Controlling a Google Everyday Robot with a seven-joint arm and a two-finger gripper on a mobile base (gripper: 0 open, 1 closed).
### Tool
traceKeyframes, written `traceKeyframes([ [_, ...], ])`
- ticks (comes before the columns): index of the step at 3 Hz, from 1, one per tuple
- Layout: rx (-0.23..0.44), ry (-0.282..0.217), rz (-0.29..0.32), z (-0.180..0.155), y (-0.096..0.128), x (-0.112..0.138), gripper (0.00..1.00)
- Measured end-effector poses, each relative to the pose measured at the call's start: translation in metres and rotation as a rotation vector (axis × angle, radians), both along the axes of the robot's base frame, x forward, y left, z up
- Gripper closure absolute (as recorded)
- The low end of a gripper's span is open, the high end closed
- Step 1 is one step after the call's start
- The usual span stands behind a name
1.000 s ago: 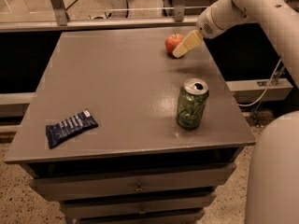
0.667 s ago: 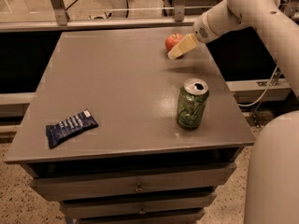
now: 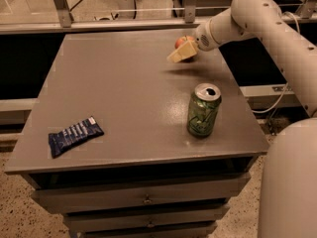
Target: Move apple near rxbar blueberry
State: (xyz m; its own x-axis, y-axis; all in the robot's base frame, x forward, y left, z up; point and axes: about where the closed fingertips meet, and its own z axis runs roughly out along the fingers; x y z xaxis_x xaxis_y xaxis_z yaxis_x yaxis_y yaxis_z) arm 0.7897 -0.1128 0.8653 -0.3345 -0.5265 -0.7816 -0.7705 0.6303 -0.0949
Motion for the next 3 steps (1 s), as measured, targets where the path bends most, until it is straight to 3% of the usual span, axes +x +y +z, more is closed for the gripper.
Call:
traceKeyframes([
  [2,0.03,-0.031,0.027,0.003,0.006,-0.003,0.62],
  [3,0.062,-0.057,0.115,0.031,0.026,-0.02,0.85],
])
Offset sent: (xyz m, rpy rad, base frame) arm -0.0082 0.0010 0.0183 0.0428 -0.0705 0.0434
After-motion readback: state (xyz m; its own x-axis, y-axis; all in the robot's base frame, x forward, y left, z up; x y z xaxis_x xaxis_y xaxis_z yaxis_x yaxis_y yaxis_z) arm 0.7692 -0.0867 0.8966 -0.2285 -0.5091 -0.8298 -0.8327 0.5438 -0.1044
